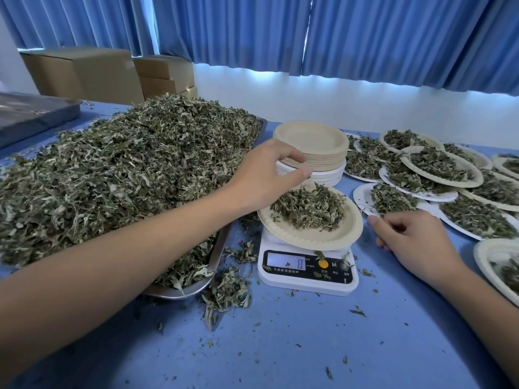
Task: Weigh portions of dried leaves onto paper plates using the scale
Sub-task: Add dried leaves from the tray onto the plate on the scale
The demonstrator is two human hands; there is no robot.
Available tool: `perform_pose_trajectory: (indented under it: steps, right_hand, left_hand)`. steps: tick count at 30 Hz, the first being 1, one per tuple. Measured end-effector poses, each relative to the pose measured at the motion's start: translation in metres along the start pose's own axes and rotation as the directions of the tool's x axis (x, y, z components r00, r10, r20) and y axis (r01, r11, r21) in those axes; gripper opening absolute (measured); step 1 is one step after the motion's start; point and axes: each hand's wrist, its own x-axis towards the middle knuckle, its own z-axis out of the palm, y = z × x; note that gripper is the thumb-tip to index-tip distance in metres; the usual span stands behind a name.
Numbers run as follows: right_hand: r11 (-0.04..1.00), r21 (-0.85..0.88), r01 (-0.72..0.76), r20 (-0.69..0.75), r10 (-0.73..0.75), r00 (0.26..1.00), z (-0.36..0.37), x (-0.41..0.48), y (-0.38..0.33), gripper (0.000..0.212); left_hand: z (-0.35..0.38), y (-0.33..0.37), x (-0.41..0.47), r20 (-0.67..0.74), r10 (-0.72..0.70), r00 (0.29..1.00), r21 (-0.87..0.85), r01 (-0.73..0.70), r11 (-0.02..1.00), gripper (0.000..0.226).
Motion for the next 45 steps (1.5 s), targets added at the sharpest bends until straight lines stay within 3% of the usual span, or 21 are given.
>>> perform_pose_trajectory:
  steps: [10,14,19,26,36,43,45]
  right_hand:
    - [1.0,-0.003,0.011,0.015,-0.011,1.0,0.001,0.001,0.002,0.048]
    - [1.0,-0.008,0.006,0.025,-0.006,1.0,0.002,0.002,0.002,0.047]
    - [1.0,-0.012,-0.002,0.028,0.002,1.0,0.003,0.003,0.0,0.046]
    - [1.0,-0.005,0.001,0.033,-0.001,0.999,0.001,0.001,-0.001,0.046]
    - [1.0,-0.017,-0.006,0.043,0.007,0.999,0.002,0.002,-0.001,0.045]
    - [1.0,-0.022,0.005,0.044,-0.004,0.999,0.001,0.002,-0.001,0.045]
    - [1.0,-0.023,0.005,0.045,-0.004,0.999,0.001,0.002,-0.002,0.045]
  left_hand:
    - [0.003,0.0,-0.005,0.184,-0.009,0.983,0.121,-0.013,0.993,0.04]
    - [0.005,-0.003,-0.005,0.218,-0.023,0.976,0.115,-0.003,0.993,0.019]
    - [0.004,-0.005,-0.003,0.108,0.003,0.994,-0.018,-0.001,1.0,0.002]
    - [0.001,-0.005,0.001,-0.021,-0.009,1.0,-0.255,0.003,0.967,0.007]
    - [-0.008,-0.007,0.002,-0.064,-0.063,0.996,-0.524,0.02,0.851,0.008]
    - [-0.034,-0.026,0.015,-0.2,-0.216,0.956,-0.513,0.086,0.854,0.004]
    - [-0.042,-0.033,0.02,-0.294,-0.262,0.919,-0.397,0.132,0.908,0.007]
